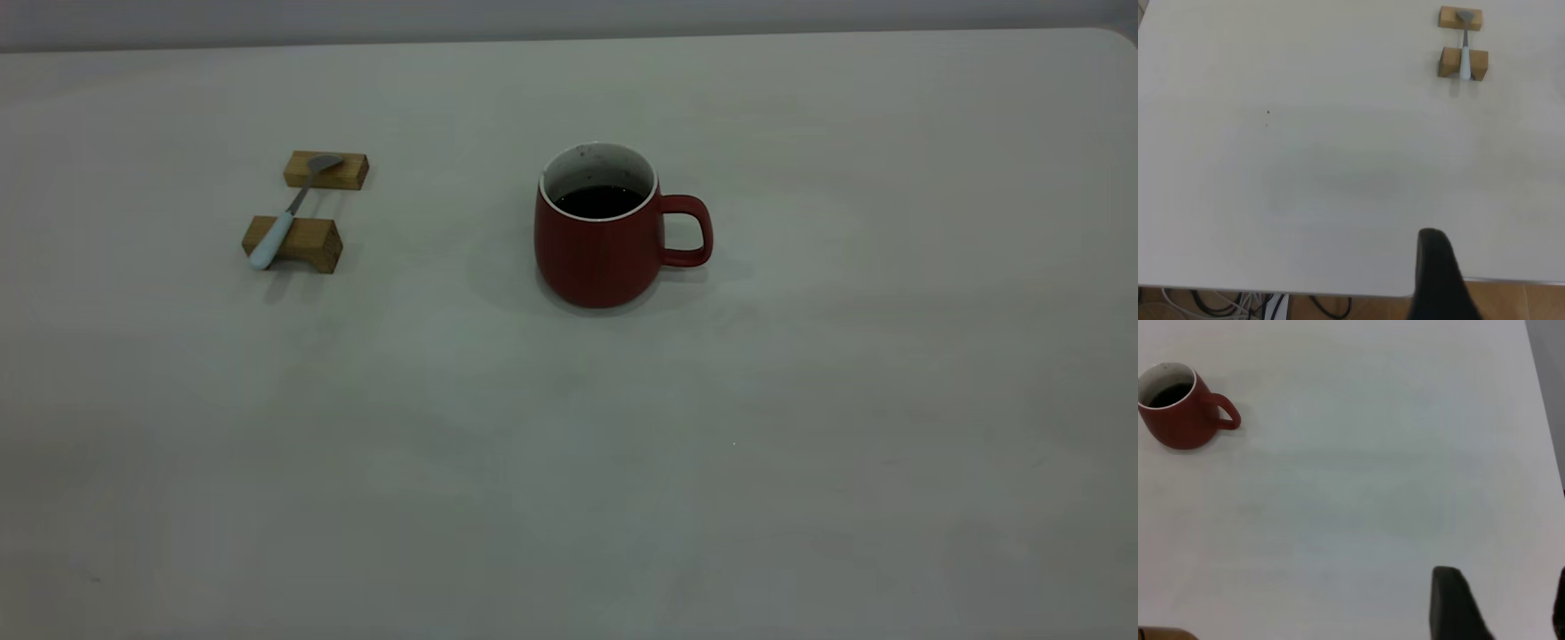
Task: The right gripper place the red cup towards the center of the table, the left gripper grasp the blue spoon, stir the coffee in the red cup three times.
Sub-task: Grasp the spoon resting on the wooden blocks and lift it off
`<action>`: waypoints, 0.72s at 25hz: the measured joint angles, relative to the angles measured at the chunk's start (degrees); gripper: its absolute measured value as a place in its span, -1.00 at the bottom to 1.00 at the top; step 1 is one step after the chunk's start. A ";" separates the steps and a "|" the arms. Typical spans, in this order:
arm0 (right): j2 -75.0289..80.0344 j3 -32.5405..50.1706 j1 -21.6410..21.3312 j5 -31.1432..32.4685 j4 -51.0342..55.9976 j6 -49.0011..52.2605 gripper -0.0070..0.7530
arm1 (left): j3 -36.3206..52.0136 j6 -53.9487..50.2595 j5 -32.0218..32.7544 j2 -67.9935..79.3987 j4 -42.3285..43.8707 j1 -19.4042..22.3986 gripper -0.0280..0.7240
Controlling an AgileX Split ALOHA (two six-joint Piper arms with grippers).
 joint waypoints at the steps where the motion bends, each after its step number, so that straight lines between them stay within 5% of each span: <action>1: 0.00 0.00 0.00 0.00 0.00 0.00 -0.06 | 0.00 0.00 0.00 0.00 0.00 0.00 0.48; 9: 0.00 0.00 0.00 0.00 0.02 0.00 -0.41 | 0.00 -0.06 0.00 0.00 0.21 0.00 0.48; 18: 0.00 0.00 0.00 0.00 0.02 0.00 -0.43 | -3.39 -4.32 -4.18 12.52 5.87 0.00 0.69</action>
